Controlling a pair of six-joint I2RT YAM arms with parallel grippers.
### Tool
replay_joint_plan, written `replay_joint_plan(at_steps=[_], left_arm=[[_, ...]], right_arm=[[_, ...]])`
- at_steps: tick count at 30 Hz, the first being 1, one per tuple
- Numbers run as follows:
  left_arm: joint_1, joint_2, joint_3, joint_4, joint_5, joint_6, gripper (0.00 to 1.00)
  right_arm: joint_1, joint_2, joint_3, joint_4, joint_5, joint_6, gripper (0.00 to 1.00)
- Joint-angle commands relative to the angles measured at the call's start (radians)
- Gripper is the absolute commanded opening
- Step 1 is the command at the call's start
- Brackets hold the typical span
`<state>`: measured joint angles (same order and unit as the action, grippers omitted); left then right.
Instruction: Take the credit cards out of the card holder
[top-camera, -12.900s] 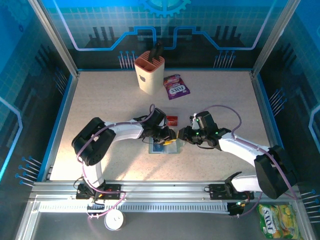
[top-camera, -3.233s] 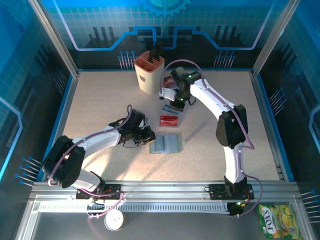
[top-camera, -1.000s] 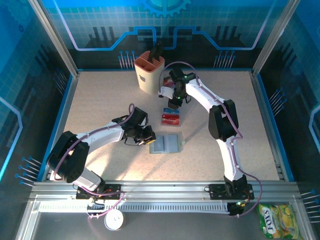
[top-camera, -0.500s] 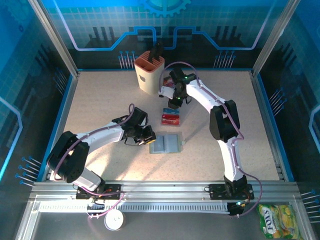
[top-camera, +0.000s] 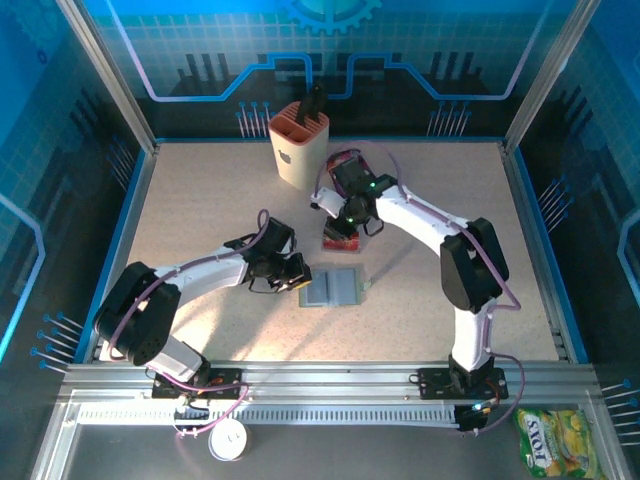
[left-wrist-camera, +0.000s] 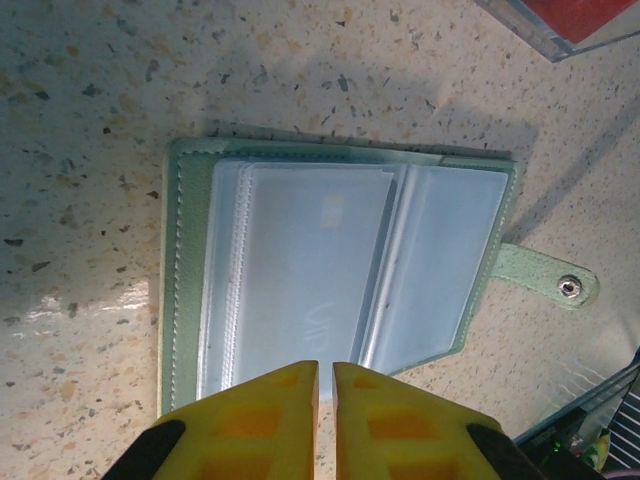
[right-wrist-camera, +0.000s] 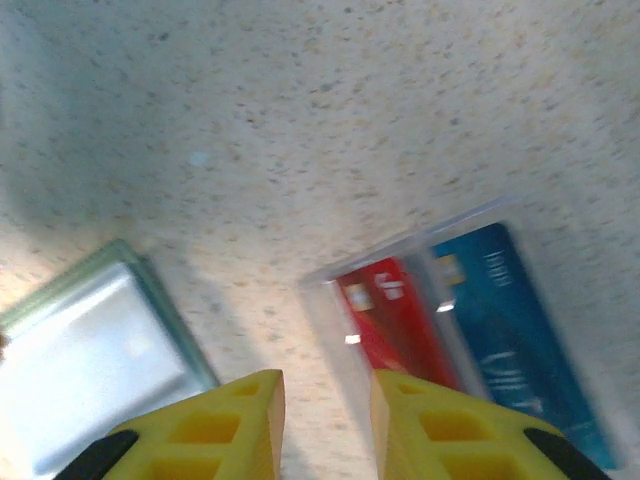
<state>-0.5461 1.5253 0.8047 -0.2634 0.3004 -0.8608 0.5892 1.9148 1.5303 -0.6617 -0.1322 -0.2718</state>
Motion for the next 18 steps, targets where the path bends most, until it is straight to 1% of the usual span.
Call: replay_joint_plan(at_steps=[1,3,5,7,10,13,18], left_arm=[[0.005,0.003,-0.025,0.016,0.0,0.023,0.12],[0.006,0.004,-0.032,0.02,0.002,0.026,0.12],[0.006,0.006,-0.044,0.03,0.003,0.028,0.12],[0.006,0.01,-0.053,0.038,0.0,0.026,0.12],[0.006,0.009,-0.068,0.051,0.002,0.02,0.12],[0.007,0.009,-0.079,0.06,-0.001,0.015,0.11],[0.008,0.017,-0.096,0.068,-0.005,0.008,0.07]], right_arm=[[0.035,-0.075,-0.093,0.143,-0.058,0.264,0.3],[0.053,-0.101,-0.147,0.189,-0.066,0.36,0.29],[0.061,-0.123,-0.195,0.226,-0.064,0.494,0.29],[0.064,-0.152,-0.264,0.306,-0.128,0.641,0.29],[0.073,-0.196,-0.392,0.459,-0.189,0.81,0.29],[0.078,-0.219,-0.47,0.524,-0.211,0.916,0.29],[0.086,-0.213,-0.533,0.561,-0.251,0.98,0.29]])
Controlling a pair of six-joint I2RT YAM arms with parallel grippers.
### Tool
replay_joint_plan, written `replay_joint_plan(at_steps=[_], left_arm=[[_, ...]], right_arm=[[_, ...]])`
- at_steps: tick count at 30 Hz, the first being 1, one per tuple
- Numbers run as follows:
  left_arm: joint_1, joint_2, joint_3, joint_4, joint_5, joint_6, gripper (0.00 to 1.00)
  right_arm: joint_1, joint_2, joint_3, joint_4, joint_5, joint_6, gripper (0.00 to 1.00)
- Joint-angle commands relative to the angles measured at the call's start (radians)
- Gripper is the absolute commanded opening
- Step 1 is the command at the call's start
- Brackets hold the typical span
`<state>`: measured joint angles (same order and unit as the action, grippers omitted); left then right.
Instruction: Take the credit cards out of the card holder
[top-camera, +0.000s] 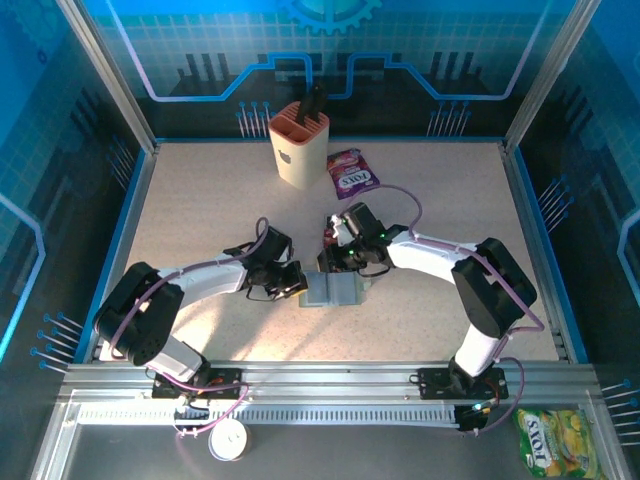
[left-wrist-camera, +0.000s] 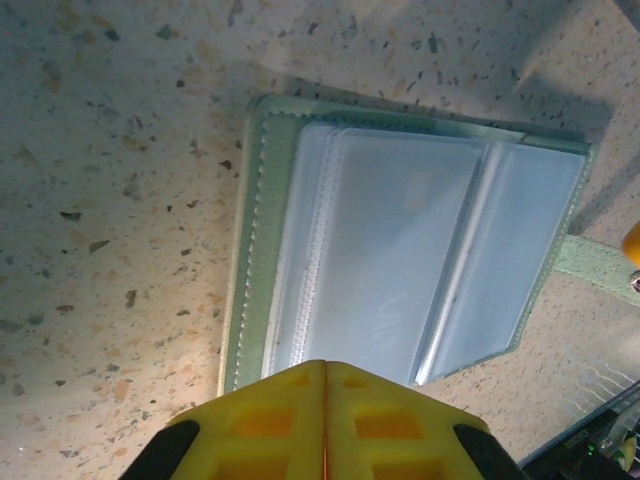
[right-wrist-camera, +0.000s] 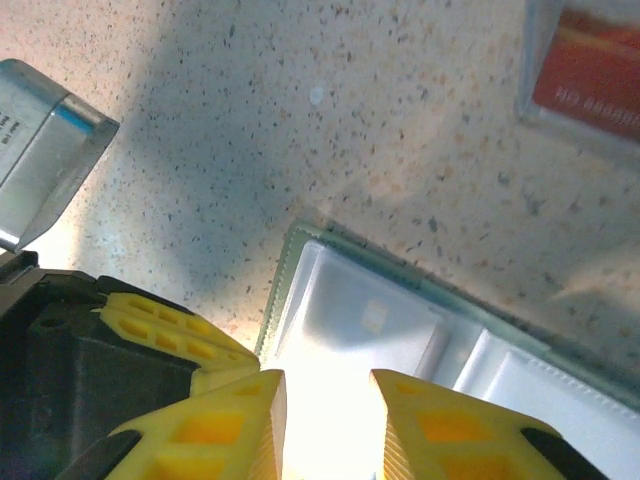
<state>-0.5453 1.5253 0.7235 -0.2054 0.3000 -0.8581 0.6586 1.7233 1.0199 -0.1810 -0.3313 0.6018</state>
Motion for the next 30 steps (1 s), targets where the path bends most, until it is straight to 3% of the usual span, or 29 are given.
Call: replay_joint_plan(at_steps=[1,11,23,30], left_arm=[[0.007,0.022,-0.016,0.01,-0.004,0.004,0.07],[0.023,0.04,-0.036,0.028,-0.007,-0.013,0.05],[0.038,0.061,-0.059,0.059,0.011,-0.026,0.05],[0.04,0.059,-0.061,0.06,0.012,-0.025,0.05]], right_arm=[[0.02,-0.019,-0.029,0.076,-0.051,0.11,0.29],[0.034,0.044,-0.05,0.085,-0.098,0.202,0.24],[0.047,0.08,-0.011,0.026,-0.094,0.202,0.37],[0.05,0.09,-0.013,0.019,-0.112,0.201,0.38]])
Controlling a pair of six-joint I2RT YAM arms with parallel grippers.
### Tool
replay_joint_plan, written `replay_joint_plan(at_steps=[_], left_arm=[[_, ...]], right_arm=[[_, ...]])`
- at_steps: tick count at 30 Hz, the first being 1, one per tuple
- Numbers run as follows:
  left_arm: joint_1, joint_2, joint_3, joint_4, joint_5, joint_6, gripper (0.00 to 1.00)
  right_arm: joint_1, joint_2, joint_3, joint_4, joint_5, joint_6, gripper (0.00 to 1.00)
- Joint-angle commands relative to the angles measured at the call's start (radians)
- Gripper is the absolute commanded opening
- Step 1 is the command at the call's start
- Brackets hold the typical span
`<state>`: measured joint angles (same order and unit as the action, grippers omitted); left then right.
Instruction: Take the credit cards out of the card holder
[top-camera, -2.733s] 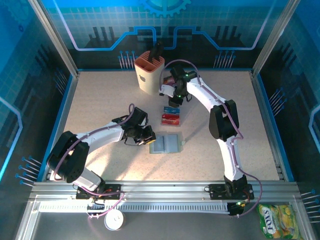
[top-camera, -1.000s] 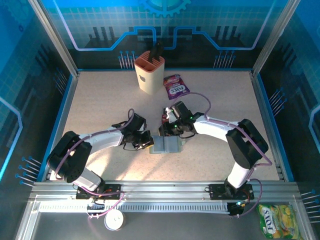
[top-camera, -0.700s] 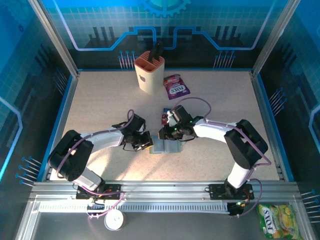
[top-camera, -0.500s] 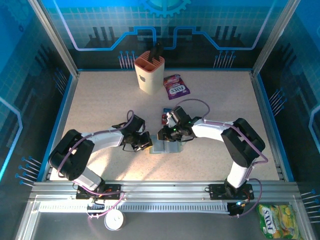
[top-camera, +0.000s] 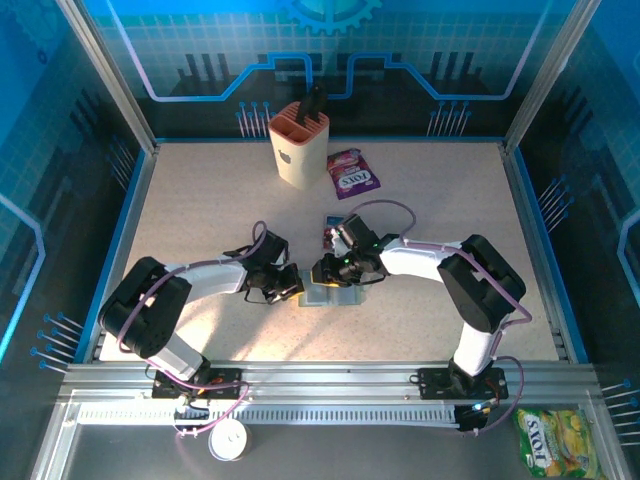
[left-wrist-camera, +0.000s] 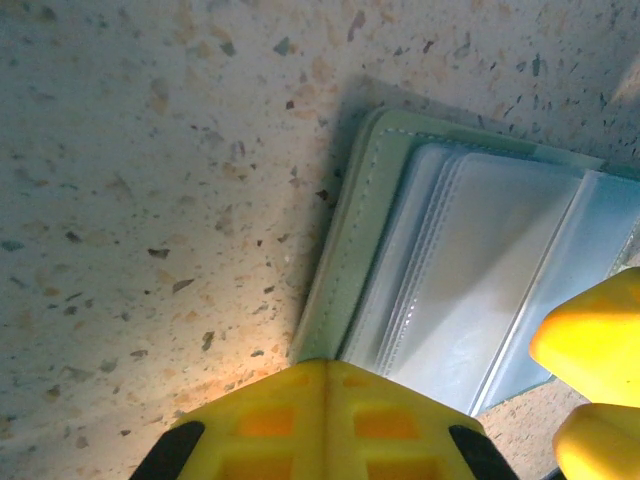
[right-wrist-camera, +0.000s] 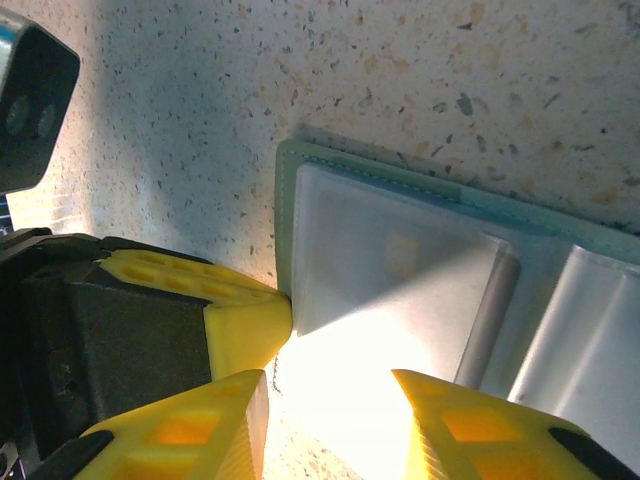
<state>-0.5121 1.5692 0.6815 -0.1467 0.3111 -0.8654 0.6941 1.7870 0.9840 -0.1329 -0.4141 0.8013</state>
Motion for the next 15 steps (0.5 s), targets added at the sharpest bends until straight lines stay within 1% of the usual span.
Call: replay_joint_plan(at_steps=[1,15], left_arm=[[0.008,0.015,-0.019,0.001,0.002,-0.016,0.05],[0.011,0.025,-0.01,-0.007,0.006,-0.008,0.05]], right_arm=[[0.014,0.03,0.024,-0.03,-0.033,0.002,0.38],[0.025,0.037,0.02,-0.064,-0.006,-0.007,0.38]])
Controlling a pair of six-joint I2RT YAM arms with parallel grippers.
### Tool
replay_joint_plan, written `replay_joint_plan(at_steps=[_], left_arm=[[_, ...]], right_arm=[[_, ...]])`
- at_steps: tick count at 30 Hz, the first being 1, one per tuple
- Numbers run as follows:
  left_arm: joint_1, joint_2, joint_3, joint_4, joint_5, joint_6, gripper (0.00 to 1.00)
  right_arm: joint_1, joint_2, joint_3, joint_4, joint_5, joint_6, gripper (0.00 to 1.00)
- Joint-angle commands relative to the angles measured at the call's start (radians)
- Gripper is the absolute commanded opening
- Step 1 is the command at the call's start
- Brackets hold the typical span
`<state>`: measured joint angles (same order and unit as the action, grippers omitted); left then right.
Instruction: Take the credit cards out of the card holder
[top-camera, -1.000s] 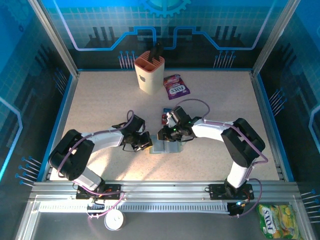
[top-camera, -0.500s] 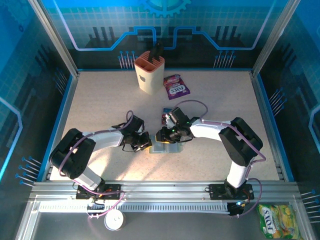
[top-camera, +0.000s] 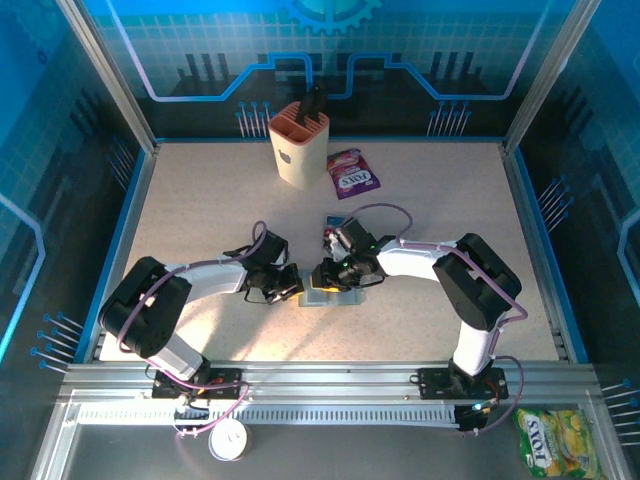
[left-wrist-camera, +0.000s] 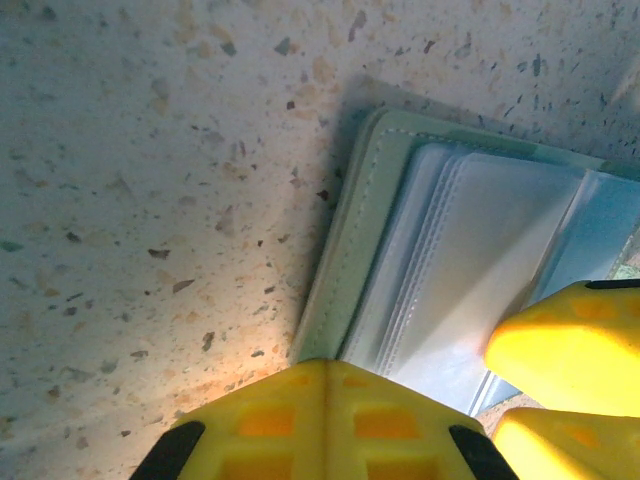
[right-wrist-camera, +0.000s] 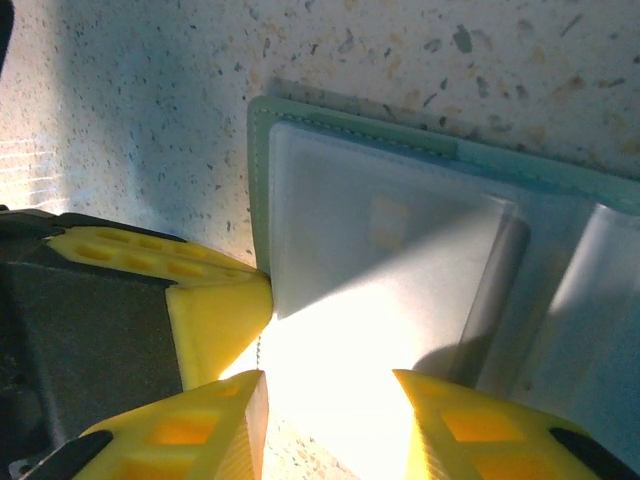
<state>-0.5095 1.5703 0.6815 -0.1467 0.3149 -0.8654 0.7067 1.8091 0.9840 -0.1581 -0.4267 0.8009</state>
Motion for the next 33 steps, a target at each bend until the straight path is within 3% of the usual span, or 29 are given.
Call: replay_joint_plan(at_steps=[1,19,33], left_arm=[[0.008,0.024,-0.008,-0.007,0.003,-0.008,0.05],[0.009,0.023,-0.01,-0.011,0.003,-0.007,0.05],[0.01,-0.032,0.023,-0.047,-0.015,0.012,0.05]], right_arm=[[0.012,0.016,0.02,-0.041,0.008,-0.006,0.38],[0.004,-0.026,0.024,-0.143,0.098,-0.049,0.38],[-0.028,-0.021,-0.029,-0.061,0.041,-0.037,0.38]])
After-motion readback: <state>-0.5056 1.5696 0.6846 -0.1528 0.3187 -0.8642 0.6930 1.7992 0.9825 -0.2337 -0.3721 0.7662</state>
